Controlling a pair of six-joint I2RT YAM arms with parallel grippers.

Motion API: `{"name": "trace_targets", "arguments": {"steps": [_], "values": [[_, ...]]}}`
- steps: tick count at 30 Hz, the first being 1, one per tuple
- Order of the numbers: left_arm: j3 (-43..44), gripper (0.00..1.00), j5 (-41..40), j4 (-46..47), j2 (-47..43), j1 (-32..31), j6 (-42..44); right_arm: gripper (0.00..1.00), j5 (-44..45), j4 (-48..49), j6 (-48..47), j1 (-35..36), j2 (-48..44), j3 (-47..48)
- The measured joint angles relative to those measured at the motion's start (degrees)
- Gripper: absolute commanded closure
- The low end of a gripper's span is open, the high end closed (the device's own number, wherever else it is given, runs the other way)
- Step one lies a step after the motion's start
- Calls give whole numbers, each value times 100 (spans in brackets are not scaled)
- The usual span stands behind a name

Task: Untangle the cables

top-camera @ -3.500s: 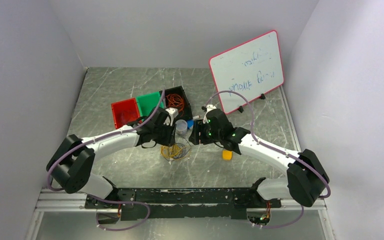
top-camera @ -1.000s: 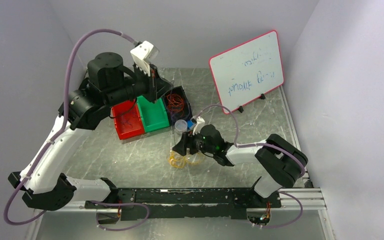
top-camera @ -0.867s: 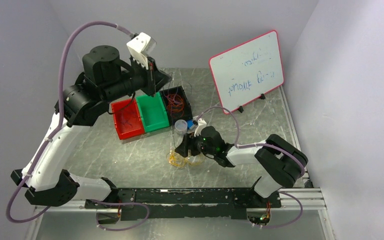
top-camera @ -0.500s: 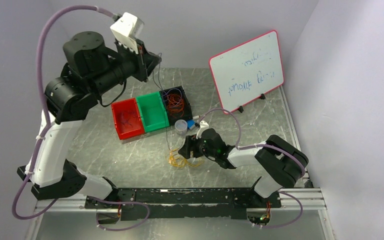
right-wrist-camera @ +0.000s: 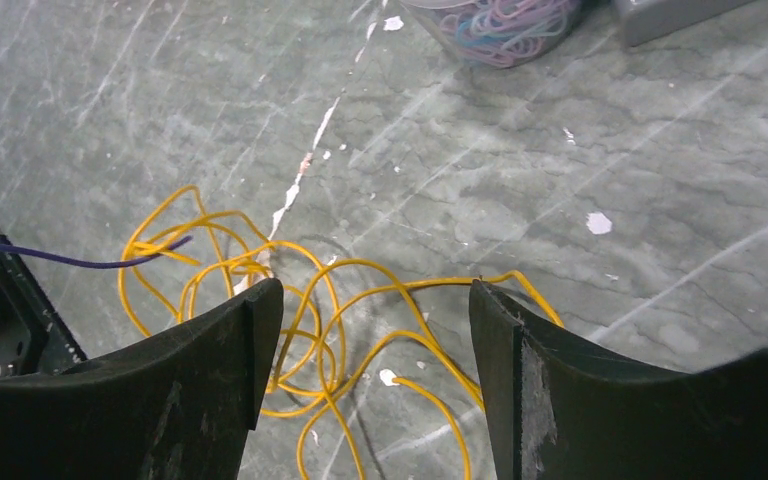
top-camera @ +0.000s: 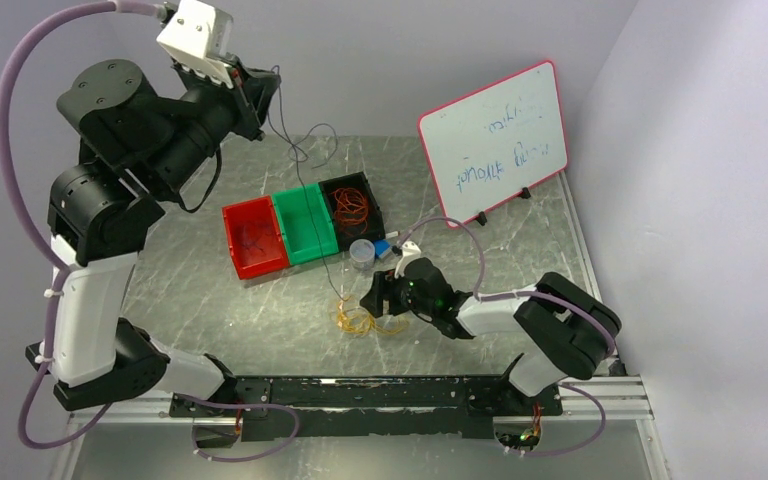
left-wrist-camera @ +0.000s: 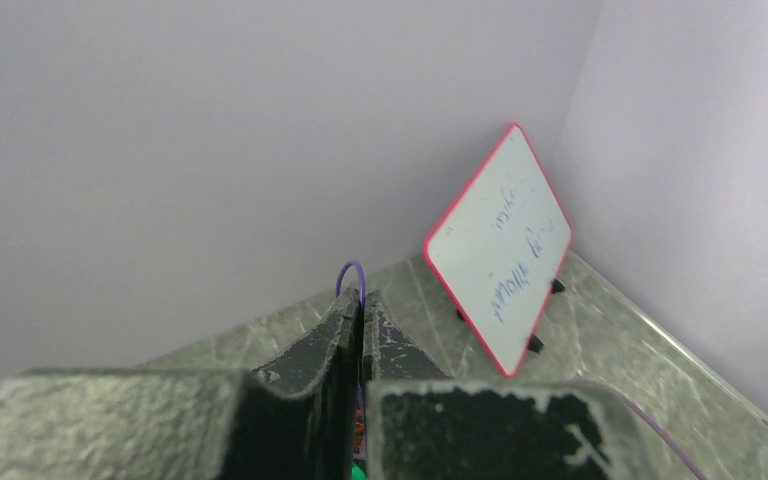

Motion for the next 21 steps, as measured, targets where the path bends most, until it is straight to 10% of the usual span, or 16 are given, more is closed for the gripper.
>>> {"name": "trace_targets", "arguments": {"steps": [21], "values": [[0, 93, -968, 669, -236, 0, 960, 54, 1241, -868, 136, 7, -468, -118]]}}
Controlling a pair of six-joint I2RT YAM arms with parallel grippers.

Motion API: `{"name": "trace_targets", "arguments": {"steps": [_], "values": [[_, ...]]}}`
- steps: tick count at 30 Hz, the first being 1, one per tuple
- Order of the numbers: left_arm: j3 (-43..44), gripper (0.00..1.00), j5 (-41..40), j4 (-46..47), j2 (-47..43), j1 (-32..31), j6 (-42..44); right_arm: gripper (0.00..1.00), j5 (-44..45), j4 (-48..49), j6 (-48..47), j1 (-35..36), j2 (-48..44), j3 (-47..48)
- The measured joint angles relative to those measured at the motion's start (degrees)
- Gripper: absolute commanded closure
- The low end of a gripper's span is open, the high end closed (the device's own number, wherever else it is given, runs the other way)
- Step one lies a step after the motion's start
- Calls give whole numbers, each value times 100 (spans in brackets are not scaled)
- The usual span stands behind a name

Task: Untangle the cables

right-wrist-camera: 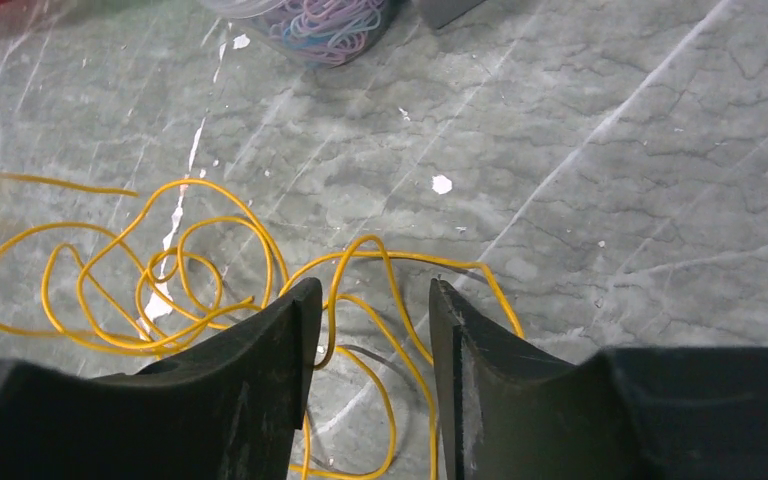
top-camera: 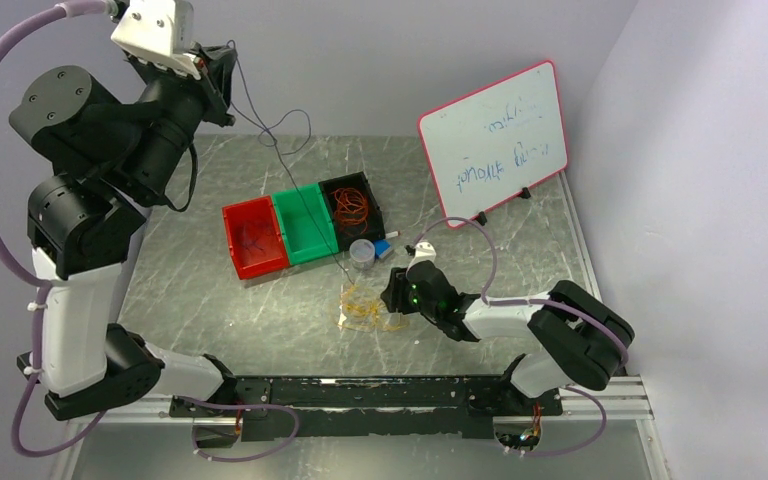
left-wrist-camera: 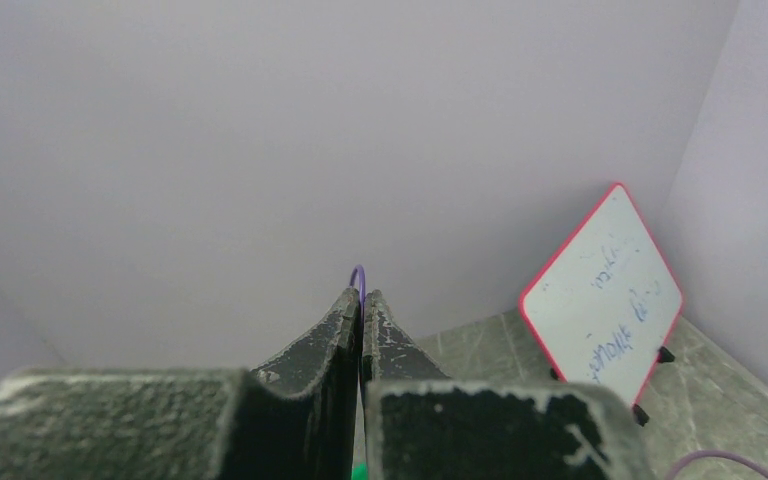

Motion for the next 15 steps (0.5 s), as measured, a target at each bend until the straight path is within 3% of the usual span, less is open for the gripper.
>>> {"name": "trace_targets", "arguments": {"steps": [6, 15], "values": [[0, 93, -332, 149, -83, 0, 334, 58, 166, -72, 160, 0, 13, 11], [-245, 93, -695, 328, -433, 0, 553, 55, 219, -109, 223, 11, 15, 31]]}}
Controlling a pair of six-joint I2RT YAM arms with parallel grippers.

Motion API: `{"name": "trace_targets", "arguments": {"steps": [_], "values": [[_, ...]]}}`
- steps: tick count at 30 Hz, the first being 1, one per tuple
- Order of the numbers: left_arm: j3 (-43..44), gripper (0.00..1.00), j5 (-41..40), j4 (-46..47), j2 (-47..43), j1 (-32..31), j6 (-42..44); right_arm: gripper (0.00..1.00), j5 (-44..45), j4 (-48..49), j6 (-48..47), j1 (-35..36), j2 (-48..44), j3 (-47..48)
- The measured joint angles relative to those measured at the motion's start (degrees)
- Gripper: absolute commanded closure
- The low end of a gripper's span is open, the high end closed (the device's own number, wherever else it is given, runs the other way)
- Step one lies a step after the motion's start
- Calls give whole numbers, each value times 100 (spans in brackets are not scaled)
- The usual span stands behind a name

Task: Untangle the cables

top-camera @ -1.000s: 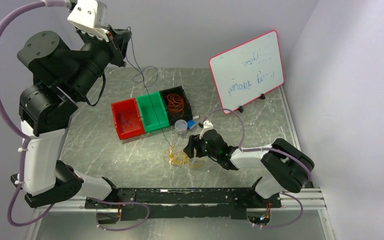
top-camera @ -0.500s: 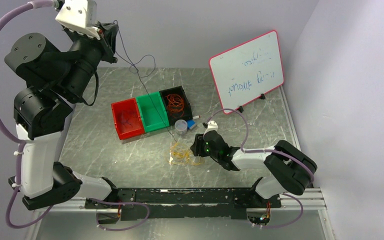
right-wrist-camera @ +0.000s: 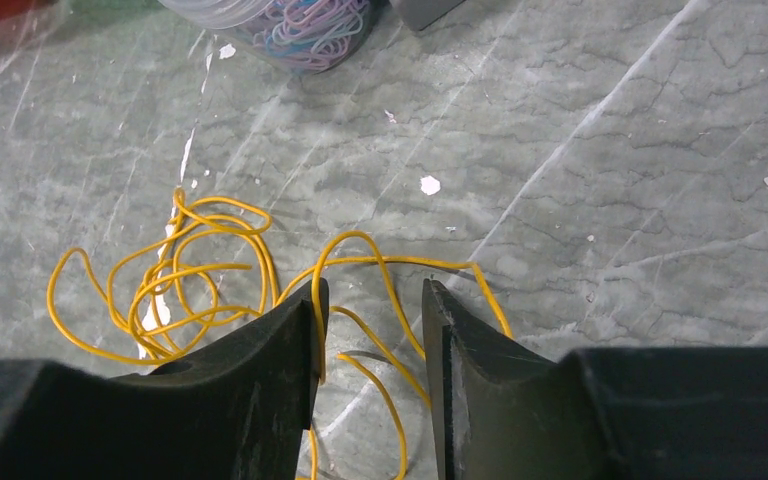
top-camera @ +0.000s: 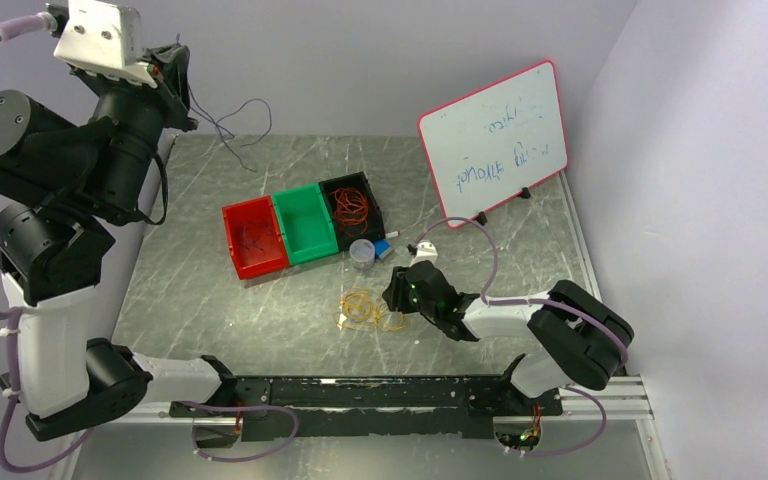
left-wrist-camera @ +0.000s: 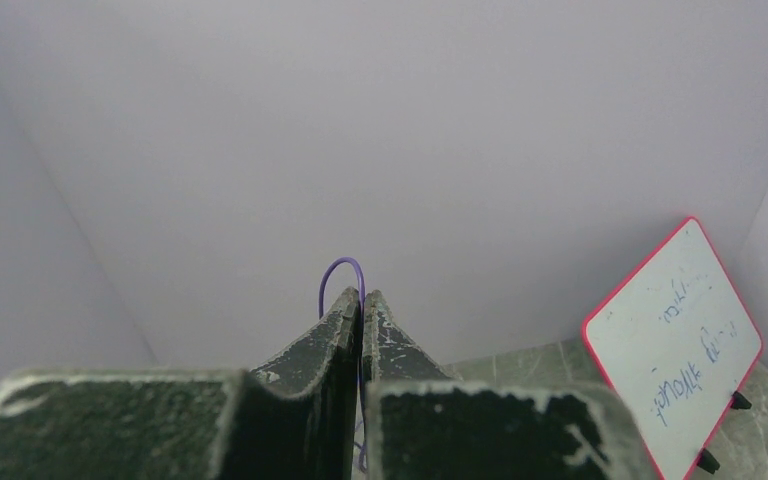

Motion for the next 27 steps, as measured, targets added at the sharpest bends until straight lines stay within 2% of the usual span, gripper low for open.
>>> {"name": "trace_targets", "arguments": {"steps": [9, 17, 27], "values": [[-1154, 93, -245, 68, -229, 0, -4, 44, -7, -297, -63, 4, -205, 24], [-2111, 93, -461, 79, -105, 146, -61, 31, -55, -1003, -337, 2, -1169, 37], [-2634, 93, 197, 105, -186, 1598, -463, 30, -153, -1093, -592, 2, -1899, 271]]}}
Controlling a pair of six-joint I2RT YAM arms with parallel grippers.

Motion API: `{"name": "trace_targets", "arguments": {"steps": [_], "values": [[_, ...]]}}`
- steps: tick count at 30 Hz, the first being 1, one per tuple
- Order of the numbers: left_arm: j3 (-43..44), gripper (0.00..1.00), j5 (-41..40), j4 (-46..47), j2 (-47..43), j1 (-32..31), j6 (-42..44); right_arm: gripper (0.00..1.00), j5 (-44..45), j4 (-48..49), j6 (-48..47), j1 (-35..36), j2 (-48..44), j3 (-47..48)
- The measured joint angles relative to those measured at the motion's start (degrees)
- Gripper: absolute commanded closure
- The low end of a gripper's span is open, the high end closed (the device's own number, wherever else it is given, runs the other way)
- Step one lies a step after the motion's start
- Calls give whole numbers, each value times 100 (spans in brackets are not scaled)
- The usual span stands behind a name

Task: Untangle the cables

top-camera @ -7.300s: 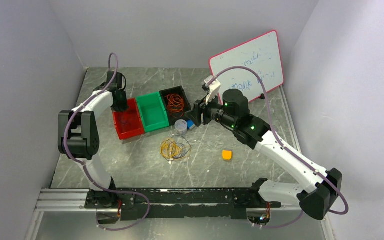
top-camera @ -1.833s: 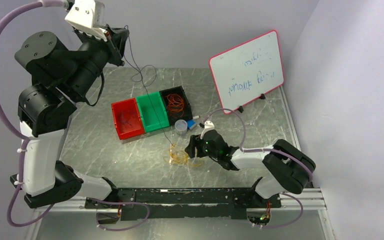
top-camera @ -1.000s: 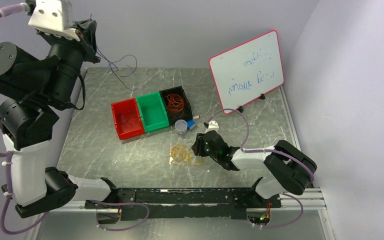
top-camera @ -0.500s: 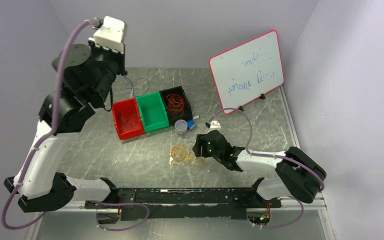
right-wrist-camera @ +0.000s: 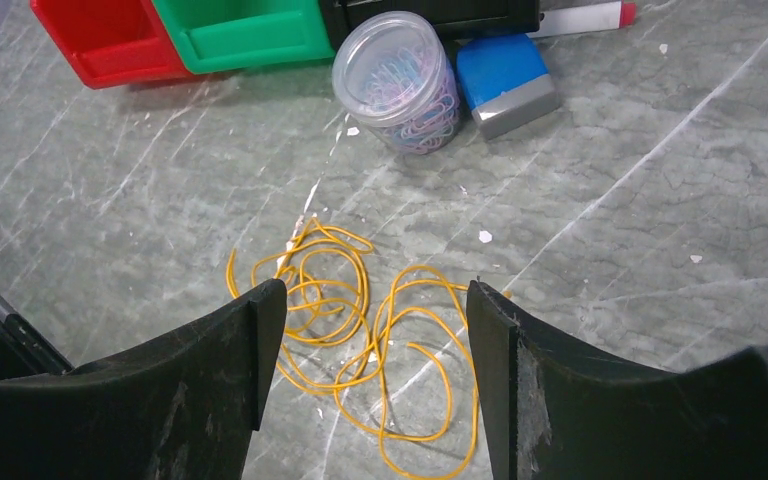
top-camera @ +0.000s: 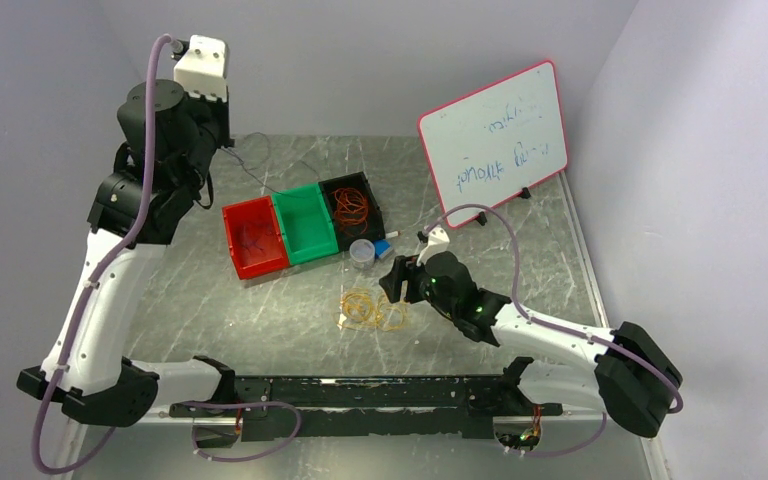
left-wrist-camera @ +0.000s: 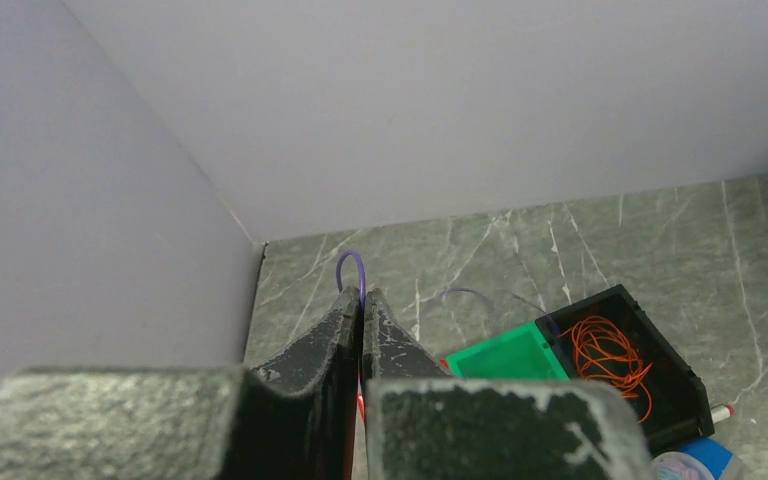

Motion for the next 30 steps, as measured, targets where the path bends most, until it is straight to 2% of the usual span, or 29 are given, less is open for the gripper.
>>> {"name": "trace_targets", "arguments": {"steps": [19, 26, 30], "values": [[-1069, 93, 780, 28, -4, 1040, -621, 29, -13, -39, -59, 0, 9, 7], [-988, 93, 1110, -48, 7, 1075, -789, 29, -13, -39, -81, 0, 39, 7], [-640, 93, 1294, -256, 39, 1078, -855, 29, -15, -37, -85, 0, 76, 7]]}}
